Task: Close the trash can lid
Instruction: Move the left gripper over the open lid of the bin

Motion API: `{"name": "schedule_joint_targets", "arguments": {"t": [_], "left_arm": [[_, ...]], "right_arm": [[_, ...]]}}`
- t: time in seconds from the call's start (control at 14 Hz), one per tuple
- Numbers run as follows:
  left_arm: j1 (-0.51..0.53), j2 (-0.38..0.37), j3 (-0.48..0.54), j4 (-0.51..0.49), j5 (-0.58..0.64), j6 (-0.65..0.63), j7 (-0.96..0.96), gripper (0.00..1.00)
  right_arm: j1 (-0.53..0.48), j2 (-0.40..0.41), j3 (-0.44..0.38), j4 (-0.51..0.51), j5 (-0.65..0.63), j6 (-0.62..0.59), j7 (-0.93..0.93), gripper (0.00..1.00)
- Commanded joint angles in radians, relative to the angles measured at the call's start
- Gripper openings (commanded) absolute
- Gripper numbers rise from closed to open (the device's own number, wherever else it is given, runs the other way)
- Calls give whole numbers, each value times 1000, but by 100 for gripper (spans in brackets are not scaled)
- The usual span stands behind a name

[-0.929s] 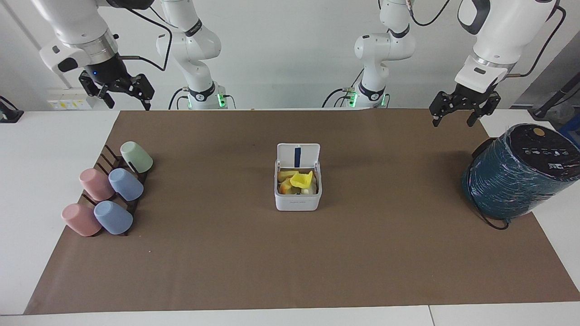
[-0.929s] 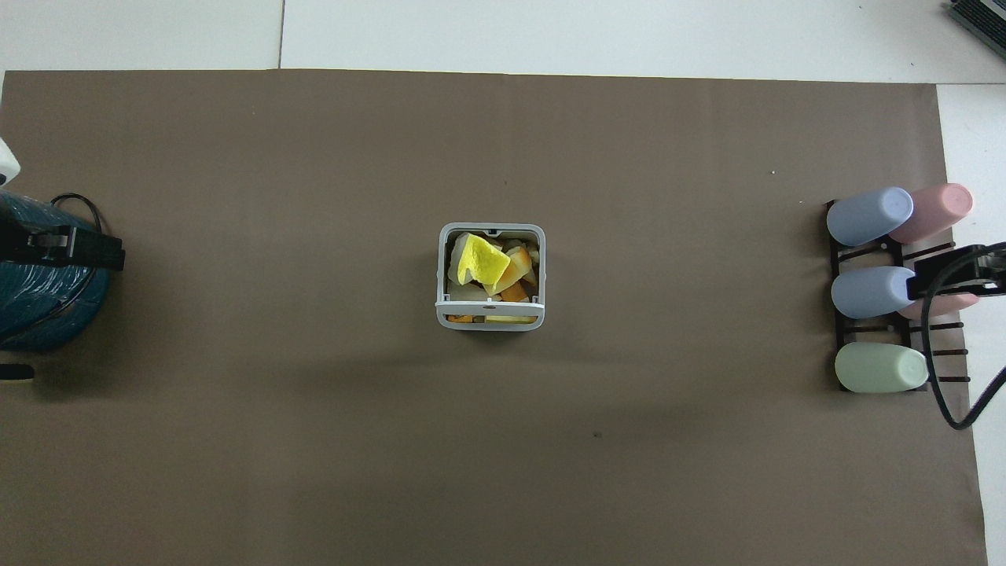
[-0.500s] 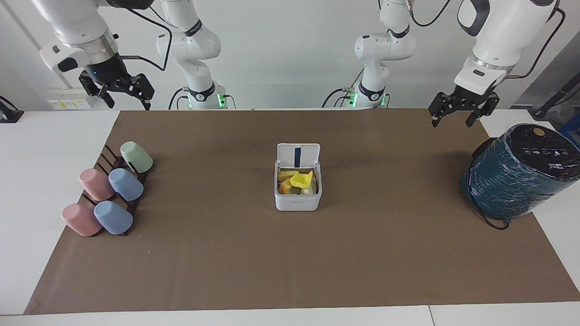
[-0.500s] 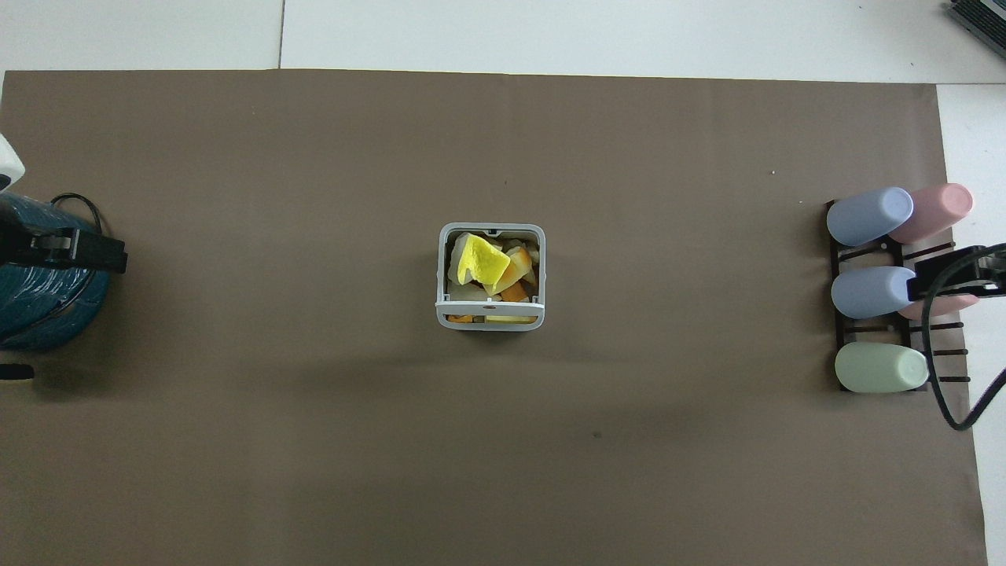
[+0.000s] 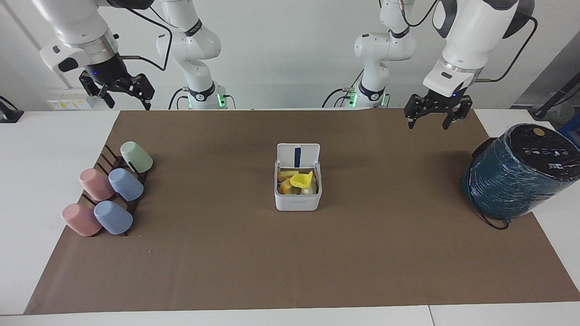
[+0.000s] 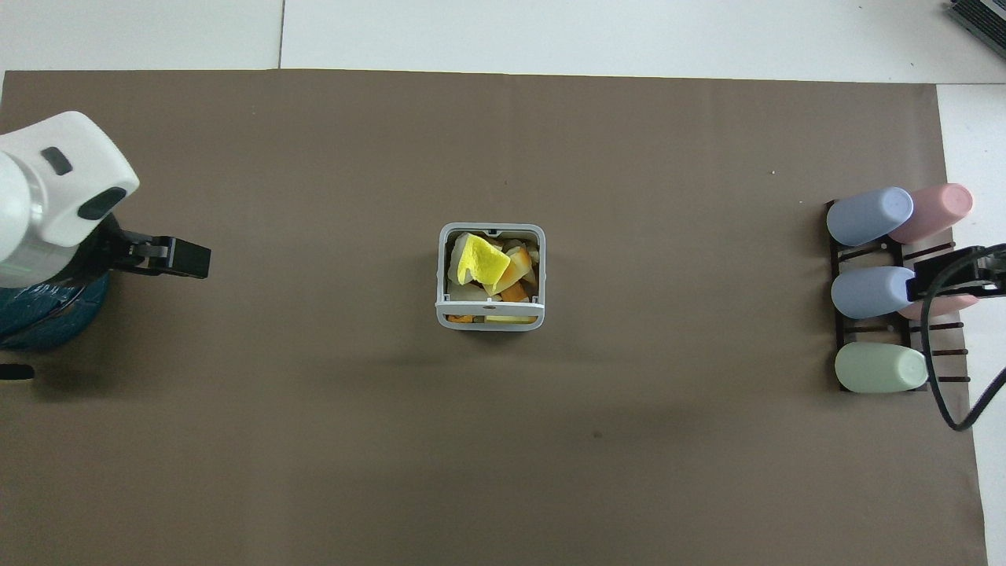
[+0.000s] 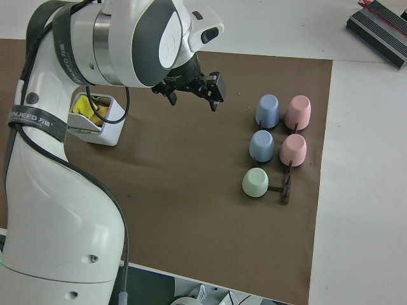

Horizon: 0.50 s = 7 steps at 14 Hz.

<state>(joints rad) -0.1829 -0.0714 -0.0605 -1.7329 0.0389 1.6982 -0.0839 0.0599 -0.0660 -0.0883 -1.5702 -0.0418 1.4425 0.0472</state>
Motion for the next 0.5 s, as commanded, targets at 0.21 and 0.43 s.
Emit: {"name": "schedule_joint_targets", "arguments": {"t": [0.21, 0.43], "left_arm": [[-249, -70, 10, -149, 10, 129, -325, 74], [-340, -68, 10, -194, 6, 179, -485, 8]], "right_arm": [[1, -23, -1, -25, -3, 6, -3, 100], [-2, -23, -1, -25, -3, 6, -3, 100]]}}
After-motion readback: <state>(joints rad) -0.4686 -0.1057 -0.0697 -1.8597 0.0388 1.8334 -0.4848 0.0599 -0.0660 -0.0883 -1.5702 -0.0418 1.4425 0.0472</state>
